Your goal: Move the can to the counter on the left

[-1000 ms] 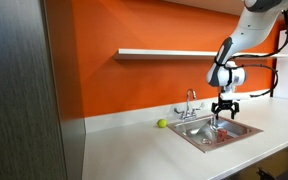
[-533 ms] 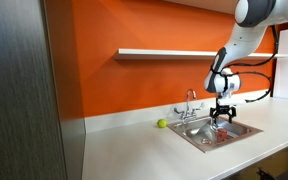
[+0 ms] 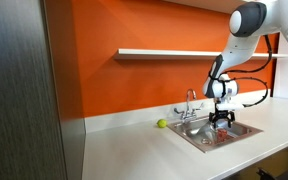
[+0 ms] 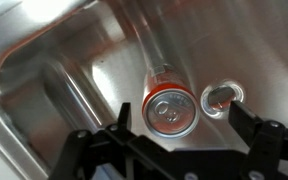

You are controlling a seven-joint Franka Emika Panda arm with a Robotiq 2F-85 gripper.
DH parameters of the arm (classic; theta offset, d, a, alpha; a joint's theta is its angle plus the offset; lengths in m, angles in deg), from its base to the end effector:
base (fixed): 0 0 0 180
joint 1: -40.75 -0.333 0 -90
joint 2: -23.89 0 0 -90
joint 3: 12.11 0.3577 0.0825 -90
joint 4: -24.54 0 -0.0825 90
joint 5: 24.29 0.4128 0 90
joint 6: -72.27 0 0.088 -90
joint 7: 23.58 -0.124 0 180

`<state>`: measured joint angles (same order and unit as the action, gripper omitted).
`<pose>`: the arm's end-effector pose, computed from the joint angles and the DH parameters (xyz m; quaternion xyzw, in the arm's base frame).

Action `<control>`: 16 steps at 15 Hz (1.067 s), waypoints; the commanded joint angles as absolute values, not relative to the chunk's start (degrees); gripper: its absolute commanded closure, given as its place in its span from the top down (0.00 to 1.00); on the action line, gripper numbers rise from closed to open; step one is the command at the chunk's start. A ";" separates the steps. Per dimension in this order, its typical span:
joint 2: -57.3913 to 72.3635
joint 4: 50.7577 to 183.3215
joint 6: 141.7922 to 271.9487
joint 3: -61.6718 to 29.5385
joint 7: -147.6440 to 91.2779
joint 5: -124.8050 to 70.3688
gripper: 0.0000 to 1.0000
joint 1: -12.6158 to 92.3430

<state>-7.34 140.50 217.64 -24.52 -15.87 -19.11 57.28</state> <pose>0.5564 -0.3059 0.1747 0.9780 -0.2064 -0.0173 0.0265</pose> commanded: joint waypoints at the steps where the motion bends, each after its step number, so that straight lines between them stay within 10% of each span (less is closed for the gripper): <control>1: -8.88 138.46 217.43 -23.13 -15.62 -19.14 1.00 58.96; 16: -11.01 137.96 217.99 -22.69 -15.60 -19.04 1.00 59.30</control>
